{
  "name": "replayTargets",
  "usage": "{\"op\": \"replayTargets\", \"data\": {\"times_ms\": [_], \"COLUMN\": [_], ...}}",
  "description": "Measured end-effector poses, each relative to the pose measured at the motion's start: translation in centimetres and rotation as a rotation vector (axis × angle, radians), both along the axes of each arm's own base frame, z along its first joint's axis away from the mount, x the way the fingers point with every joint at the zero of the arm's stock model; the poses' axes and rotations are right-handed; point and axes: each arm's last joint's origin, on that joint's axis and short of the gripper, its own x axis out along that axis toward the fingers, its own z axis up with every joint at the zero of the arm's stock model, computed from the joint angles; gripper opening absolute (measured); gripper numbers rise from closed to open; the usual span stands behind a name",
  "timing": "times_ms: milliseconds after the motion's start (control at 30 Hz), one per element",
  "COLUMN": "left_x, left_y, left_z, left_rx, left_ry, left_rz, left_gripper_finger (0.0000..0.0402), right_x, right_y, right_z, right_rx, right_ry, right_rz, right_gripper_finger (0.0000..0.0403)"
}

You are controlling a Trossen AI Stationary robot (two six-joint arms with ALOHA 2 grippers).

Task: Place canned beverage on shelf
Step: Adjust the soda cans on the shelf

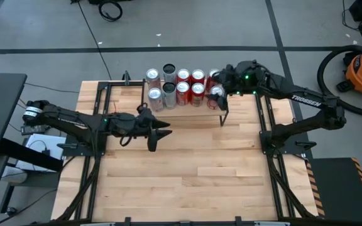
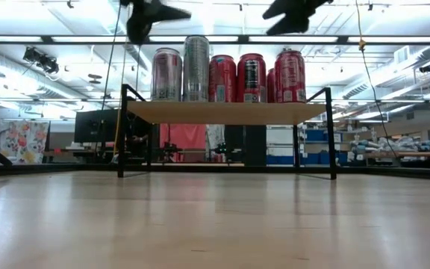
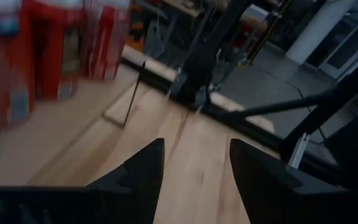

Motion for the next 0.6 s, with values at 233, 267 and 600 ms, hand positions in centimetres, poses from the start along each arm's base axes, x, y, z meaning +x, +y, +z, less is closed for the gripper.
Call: {"op": "replayTargets", "data": {"times_ms": [233, 267, 600], "left_x": [-0.6, -0.8, -2.3], "left_y": [0.1, 0.2, 0.2], "left_z": [3.6, 3.9, 6.9], "left_rx": [0.081, 0.092, 0.107], "left_ry": [0.109, 0.137, 0.280], "left_rz": [-0.013, -0.014, -0.015], "left_gripper_finger": [0.0192, 0.0192, 0.0192], "right_x": [2.7, 3.2, 8.9], "right_y": [1.2, 1.2, 0.9], "right_z": [0.2, 0.5, 1.5], "right_rx": [-0.004, -0.015, -0.058], "right_ry": [0.049, 0.056, 0.221], "right_rz": [-0.001, -0.002, 0.065], "right_gripper_finger": [0.0373, 0.0373, 0.0373]}}
